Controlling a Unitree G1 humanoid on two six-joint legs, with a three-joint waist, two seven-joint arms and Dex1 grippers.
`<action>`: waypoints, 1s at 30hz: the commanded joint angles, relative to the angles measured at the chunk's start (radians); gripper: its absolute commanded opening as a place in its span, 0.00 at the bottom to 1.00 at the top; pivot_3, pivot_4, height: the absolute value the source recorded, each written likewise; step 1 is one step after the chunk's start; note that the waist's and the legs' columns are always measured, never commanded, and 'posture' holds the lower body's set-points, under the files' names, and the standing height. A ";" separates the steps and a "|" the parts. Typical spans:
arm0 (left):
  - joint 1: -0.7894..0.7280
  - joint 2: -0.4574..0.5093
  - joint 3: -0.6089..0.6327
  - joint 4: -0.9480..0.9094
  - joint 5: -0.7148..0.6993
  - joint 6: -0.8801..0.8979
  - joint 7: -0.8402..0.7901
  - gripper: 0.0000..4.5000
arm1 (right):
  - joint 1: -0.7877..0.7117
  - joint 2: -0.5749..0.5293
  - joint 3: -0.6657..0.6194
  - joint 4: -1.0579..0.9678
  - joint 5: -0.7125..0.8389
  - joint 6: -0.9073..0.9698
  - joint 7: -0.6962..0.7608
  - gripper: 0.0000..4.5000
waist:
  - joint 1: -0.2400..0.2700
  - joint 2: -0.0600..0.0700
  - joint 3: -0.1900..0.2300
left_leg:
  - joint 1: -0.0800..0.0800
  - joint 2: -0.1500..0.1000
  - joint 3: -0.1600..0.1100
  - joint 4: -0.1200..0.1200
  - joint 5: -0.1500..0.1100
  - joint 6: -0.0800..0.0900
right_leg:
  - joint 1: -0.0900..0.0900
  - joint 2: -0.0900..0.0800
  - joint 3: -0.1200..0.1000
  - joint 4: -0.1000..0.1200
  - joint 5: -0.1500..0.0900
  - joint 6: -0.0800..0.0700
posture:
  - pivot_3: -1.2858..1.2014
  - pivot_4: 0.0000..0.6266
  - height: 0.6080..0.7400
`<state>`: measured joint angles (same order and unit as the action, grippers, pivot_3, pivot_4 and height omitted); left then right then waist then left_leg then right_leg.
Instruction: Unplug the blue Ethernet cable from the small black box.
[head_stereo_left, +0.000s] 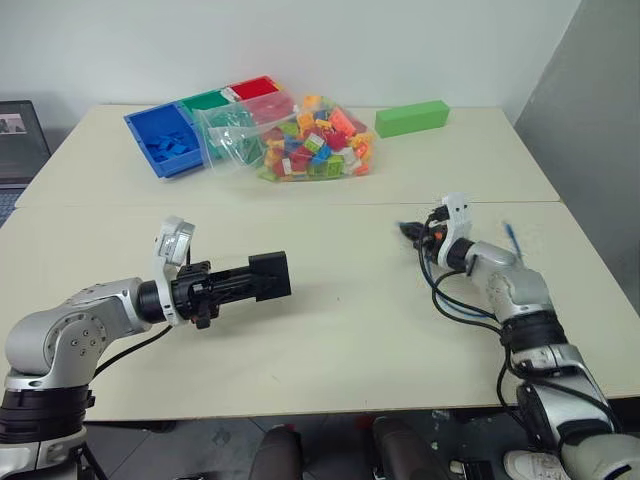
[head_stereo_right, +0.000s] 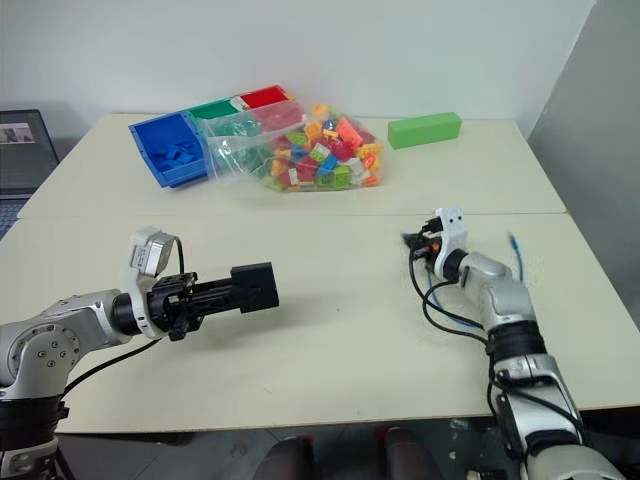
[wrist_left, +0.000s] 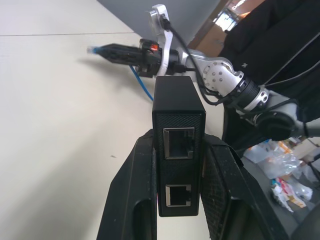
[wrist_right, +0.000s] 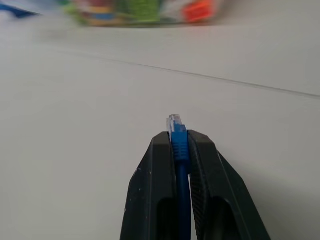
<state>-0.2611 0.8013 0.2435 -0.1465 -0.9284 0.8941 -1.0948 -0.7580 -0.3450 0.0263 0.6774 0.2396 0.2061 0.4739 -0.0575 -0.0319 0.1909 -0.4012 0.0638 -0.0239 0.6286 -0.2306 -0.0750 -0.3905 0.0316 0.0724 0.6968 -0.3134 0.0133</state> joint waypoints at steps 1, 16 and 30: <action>-0.022 -0.015 0.012 -0.016 0.012 -0.034 0.023 0.17 | -0.060 0.017 0.012 0.129 -0.089 -0.143 -0.046 0.02 | 0.000 0.000 0.000 | 0.000 0.000 0.000 0.000 0.000 0.000 | 0.000 0.000 0.000 0.000 0.000 0.000 | 0.52 0.24 1.00; -0.033 -0.206 0.036 0.125 0.395 -0.495 0.377 0.17 | 0.094 -0.114 0.092 -0.417 -0.115 -0.037 0.247 0.75 | 0.010 0.002 0.001 | 0.000 -0.001 -0.001 0.000 0.000 0.000 | 0.001 -0.002 -0.001 0.000 0.000 0.000 | 0.52 0.24 1.00; -0.132 -0.314 0.059 0.531 0.653 -0.971 0.641 0.17 | 0.097 -0.024 0.251 -0.881 0.002 0.287 0.361 0.75 | 0.025 0.002 0.001 | 0.000 -0.002 0.000 0.001 0.000 0.000 | 0.001 -0.003 -0.002 0.001 0.001 0.000 | 0.52 0.24 1.00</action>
<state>-0.3778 0.4939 0.2887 0.3673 -0.2823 -0.0375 -0.4644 -0.6416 -0.3739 0.2744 -0.1491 0.2210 0.4667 0.8278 -0.0320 -0.0301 0.1919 -0.4019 0.0621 -0.0244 0.6298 -0.2305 -0.0753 -0.3898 0.0282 0.0705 0.6975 -0.3128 0.0134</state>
